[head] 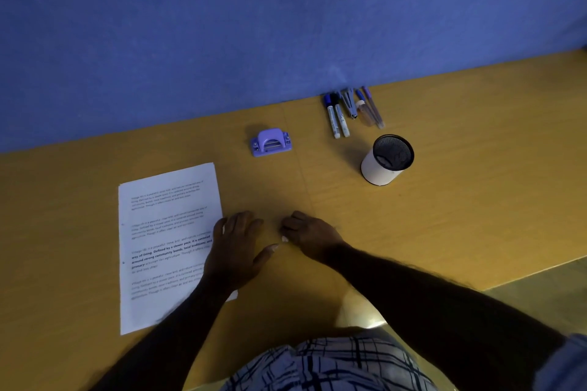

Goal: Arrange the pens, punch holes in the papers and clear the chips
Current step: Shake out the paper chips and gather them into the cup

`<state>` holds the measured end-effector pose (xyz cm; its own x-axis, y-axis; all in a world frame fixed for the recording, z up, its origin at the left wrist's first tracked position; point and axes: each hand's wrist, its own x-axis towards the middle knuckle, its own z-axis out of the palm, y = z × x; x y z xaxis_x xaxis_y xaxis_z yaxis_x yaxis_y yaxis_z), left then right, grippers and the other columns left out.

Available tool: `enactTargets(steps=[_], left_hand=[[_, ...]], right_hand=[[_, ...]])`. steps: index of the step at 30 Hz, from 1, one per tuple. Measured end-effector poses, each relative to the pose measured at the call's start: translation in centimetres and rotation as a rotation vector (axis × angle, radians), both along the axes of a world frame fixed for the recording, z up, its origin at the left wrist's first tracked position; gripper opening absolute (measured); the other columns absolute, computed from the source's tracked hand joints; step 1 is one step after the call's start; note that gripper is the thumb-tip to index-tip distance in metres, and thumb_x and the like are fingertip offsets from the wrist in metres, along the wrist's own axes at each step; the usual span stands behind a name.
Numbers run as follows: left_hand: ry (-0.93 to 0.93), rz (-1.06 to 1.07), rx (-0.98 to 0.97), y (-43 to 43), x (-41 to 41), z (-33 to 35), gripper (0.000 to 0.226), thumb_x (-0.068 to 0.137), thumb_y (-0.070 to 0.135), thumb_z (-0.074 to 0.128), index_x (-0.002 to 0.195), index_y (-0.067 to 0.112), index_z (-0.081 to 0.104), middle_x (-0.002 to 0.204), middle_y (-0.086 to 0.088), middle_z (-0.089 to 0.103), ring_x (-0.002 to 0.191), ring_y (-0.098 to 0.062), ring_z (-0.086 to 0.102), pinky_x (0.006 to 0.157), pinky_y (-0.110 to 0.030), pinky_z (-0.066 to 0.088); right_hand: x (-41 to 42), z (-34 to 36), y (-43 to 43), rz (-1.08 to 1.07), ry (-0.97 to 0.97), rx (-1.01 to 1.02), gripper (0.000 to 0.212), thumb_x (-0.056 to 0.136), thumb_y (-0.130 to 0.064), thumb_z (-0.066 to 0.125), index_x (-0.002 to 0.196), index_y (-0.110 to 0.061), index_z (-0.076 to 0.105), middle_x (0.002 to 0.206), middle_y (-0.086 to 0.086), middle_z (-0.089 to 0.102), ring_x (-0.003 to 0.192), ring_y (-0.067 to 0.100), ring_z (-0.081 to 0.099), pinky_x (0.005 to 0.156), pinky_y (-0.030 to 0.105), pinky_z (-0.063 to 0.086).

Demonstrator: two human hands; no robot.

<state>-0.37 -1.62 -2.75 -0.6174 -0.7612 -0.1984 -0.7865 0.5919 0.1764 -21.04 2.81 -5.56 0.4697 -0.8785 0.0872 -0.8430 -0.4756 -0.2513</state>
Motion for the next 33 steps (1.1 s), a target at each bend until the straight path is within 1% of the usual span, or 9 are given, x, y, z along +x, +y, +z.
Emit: enactTargets(steps=[4, 7, 12, 14, 17, 22, 26, 30, 33], left_hand=[[-0.01, 0.005, -0.015, 0.2, 0.1, 0.1, 0.083, 0.089, 0.07, 0.01, 0.12, 0.013, 0.063, 0.123, -0.013, 0.061, 0.113, -0.031, 0.058, 0.097, -0.051, 0.042], [-0.009, 0.022, -0.012, 0.2, -0.1, 0.4, 0.084, 0.089, 0.07, 0.01, 0.118, 0.013, 0.064, 0.121, -0.013, 0.062, 0.112, -0.032, 0.059, 0.095, -0.052, 0.044], [-0.005, 0.024, -0.044, 0.2, -0.5, 0.1, 0.073, 0.089, 0.069, 0.025, 0.12, 0.013, 0.062, 0.123, -0.014, 0.062, 0.113, -0.033, 0.059, 0.096, -0.051, 0.044], [0.015, 0.02, -0.051, 0.2, -0.9, 0.1, 0.069, 0.087, 0.066, 0.032, 0.122, 0.013, 0.06, 0.125, -0.014, 0.061, 0.115, -0.033, 0.058, 0.097, -0.051, 0.043], [0.056, -0.005, -0.062, 0.3, -1.8, 0.3, 0.068, 0.087, 0.065, 0.035, 0.124, 0.013, 0.059, 0.125, -0.014, 0.06, 0.116, -0.033, 0.058, 0.097, -0.05, 0.044], [0.085, -0.05, -0.069, 0.2, -4.2, 1.1, 0.07, 0.088, 0.066, 0.033, 0.126, 0.013, 0.058, 0.127, -0.012, 0.059, 0.118, -0.031, 0.056, 0.099, -0.047, 0.042], [0.092, -0.07, -0.05, 0.0, -6.2, 1.6, 0.073, 0.086, 0.069, 0.03, 0.129, 0.016, 0.054, 0.13, -0.008, 0.056, 0.121, -0.029, 0.052, 0.102, -0.046, 0.038], [0.1, -0.118, -0.082, -0.2, -8.3, 1.9, 0.067, 0.086, 0.065, 0.037, 0.122, 0.013, 0.059, 0.122, -0.01, 0.061, 0.113, -0.031, 0.058, 0.095, -0.047, 0.045], [0.099, -0.144, -0.1, -0.2, -9.9, 2.2, 0.073, 0.088, 0.069, 0.027, 0.12, 0.012, 0.06, 0.12, -0.012, 0.061, 0.11, -0.032, 0.059, 0.093, -0.047, 0.046]], right_hand=[[-0.1, 0.2, -0.6, -0.083, 0.006, 0.091, 0.027, 0.097, -0.019, 0.054, 0.111, -0.001, 0.066, 0.119, 0.019, 0.06, 0.11, 0.033, 0.054, 0.086, 0.041, 0.051], [-0.5, 0.4, -1.2, -0.259, -0.141, 0.167, 0.024, 0.092, -0.011, 0.056, 0.113, -0.008, 0.068, 0.121, 0.013, 0.062, 0.114, 0.026, 0.054, 0.095, 0.034, 0.045], [-1.4, 1.1, -2.2, -0.729, -0.715, 0.45, 0.018, 0.088, -0.005, 0.064, 0.101, -0.01, 0.075, 0.097, -0.007, 0.071, 0.081, -0.007, 0.057, 0.072, -0.002, 0.041], [-1.9, 1.4, -2.2, -0.858, -0.975, 0.605, 0.016, 0.086, -0.006, 0.069, 0.096, -0.017, 0.075, 0.09, -0.015, 0.068, 0.082, -0.004, 0.06, 0.067, 0.003, 0.044], [-2.4, 2.1, -1.7, -0.993, -1.35, 0.748, 0.017, 0.084, -0.002, 0.071, 0.092, -0.016, 0.074, 0.093, -0.002, 0.073, 0.088, 0.009, 0.066, 0.071, 0.017, 0.051], [-3.4, 3.5, -0.4, -1.038, -1.915, 0.891, 0.024, 0.091, 0.006, 0.057, 0.114, 0.004, 0.064, 0.093, 0.008, 0.071, 0.082, 0.01, 0.069, 0.073, 0.017, 0.057], [-5.0, 4.9, 0.5, -0.912, -2.275, 0.919, 0.02, 0.096, 0.006, 0.047, 0.107, -0.001, 0.062, 0.092, 0.009, 0.064, 0.079, 0.013, 0.066, 0.075, 0.017, 0.057], [-7.6, 6.5, 1.2, -0.773, -2.431, 0.891, 0.023, 0.097, 0.004, 0.041, 0.104, -0.003, 0.062, 0.09, 0.008, 0.061, 0.08, 0.014, 0.063, 0.07, 0.016, 0.056], [-10.2, 7.6, 1.5, -0.747, -2.459, 0.812, 0.023, 0.097, 0.004, 0.039, 0.1, -0.004, 0.06, 0.088, 0.007, 0.061, 0.074, 0.013, 0.066, 0.068, 0.015, 0.056]])
